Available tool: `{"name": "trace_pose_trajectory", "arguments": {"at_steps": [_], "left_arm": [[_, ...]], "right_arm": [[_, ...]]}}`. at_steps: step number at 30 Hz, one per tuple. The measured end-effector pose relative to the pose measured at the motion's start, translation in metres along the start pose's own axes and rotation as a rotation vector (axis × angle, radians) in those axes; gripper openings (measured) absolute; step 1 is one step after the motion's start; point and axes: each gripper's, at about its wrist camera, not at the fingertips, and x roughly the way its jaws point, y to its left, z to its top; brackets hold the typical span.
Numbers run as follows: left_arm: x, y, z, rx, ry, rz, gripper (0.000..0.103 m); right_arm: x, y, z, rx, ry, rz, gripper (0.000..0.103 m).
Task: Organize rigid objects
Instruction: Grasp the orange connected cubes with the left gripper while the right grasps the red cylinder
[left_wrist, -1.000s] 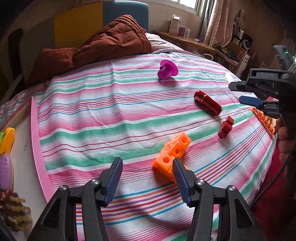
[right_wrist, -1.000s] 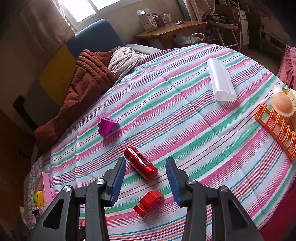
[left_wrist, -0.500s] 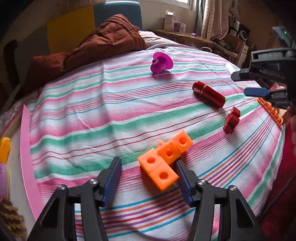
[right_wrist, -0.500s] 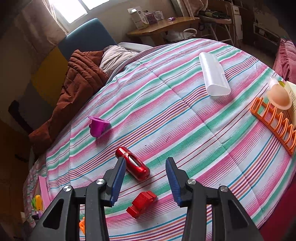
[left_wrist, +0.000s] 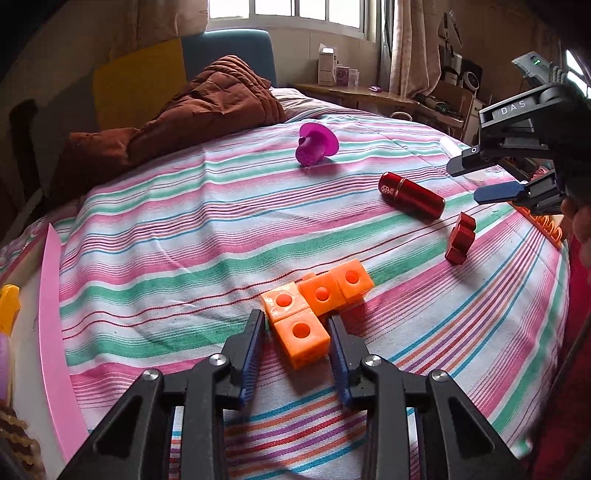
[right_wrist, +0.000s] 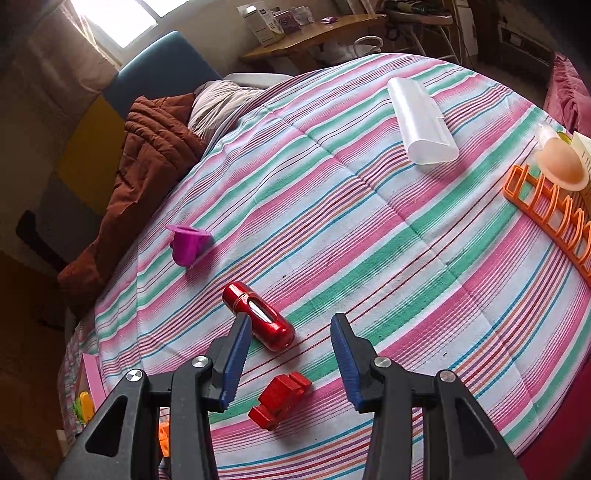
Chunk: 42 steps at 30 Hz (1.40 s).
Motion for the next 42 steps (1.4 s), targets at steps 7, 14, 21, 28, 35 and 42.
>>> {"name": "trace_pose_trajectory", "arguments": {"at_steps": [7, 14, 21, 28, 35, 42], "left_arm": [[0.000, 0.002, 0.000, -0.017, -0.003, -0.012, 0.034], [-0.001, 0.003, -0.001, -0.027, -0.005, -0.016, 0.034], [-0.001, 0.006, 0.000, -0.056, -0.005, -0.035, 0.034], [-0.003, 0.004, -0.001, -0.054, -0.001, -0.072, 0.048], [-0.009, 0.011, 0.000, -0.103, 0.018, -0.103, 0.051], [-0.012, 0.013, 0.007, -0.100, 0.074, -0.055, 0.051]], "right_arm": [[0.025, 0.044, 0.009, -0.267, 0.041, -0.086, 0.045], [0.069, 0.058, 0.004, -0.428, 0.124, -0.141, 0.025], [0.077, 0.078, -0.015, -0.596, 0.125, -0.137, 0.026], [0.078, 0.075, -0.016, -0.627, 0.118, -0.128, 0.028], [0.081, 0.082, -0.018, -0.665, 0.097, -0.143, 0.028], [0.079, 0.085, -0.020, -0.677, 0.099, -0.157, 0.028]]}}
